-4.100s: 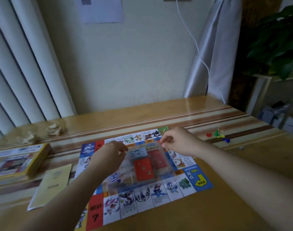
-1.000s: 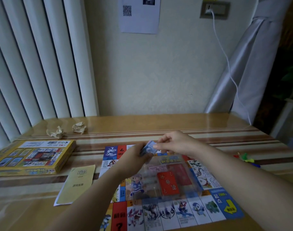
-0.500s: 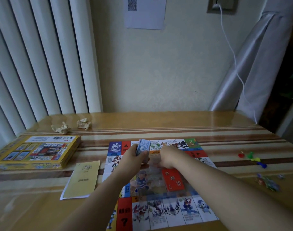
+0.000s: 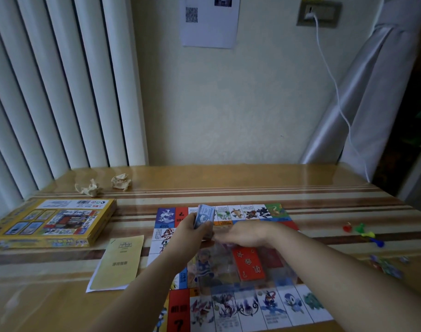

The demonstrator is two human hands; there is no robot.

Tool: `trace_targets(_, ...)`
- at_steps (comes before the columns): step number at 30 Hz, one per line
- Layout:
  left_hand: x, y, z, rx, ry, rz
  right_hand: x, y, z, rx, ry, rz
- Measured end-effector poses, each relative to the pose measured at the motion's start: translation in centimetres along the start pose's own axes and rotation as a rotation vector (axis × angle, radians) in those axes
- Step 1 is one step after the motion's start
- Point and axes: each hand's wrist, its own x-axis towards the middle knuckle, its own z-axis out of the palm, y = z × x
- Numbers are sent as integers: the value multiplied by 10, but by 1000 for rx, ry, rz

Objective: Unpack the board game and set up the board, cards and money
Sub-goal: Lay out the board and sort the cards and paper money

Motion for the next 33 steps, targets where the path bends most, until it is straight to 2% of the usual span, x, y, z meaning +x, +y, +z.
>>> trace_targets(3, -1, 2, 0, -11, 15, -41, -6, 3, 2, -40, 138, -64)
trace_targets(7, -4, 11, -1, -241, 31, -124, -11, 12, -9, 187, 357, -106)
trace_targets(12, -14, 28, 9, -537, -56, -239, -26, 12, -14, 391, 508, -241)
trace_targets(15, -20, 34, 17, -438, -101, -247, -39, 8, -10, 499, 510, -343)
trace_targets(18, -28, 37, 24, -325, -119, -236, -52, 7, -8, 494, 527, -398)
trace_targets(25, -45, 46, 45, -356, -188, -252, -58, 10, 2, 340, 779, -410)
trace_targets(27, -47, 46, 48, -281, -213, -207, -61, 12, 2, 330, 786, -410)
trace_targets(30, -49, 45, 44, -231, -272, -149, -62, 18, 0, 372, 711, -339)
trace_targets(31, -50, 46, 43, -218, -292, -127, -62, 19, 0, 436, 657, -305)
trace_targets(33, -55, 46, 38, -142, -316, -52, -62, 20, 2, 715, 482, -292)
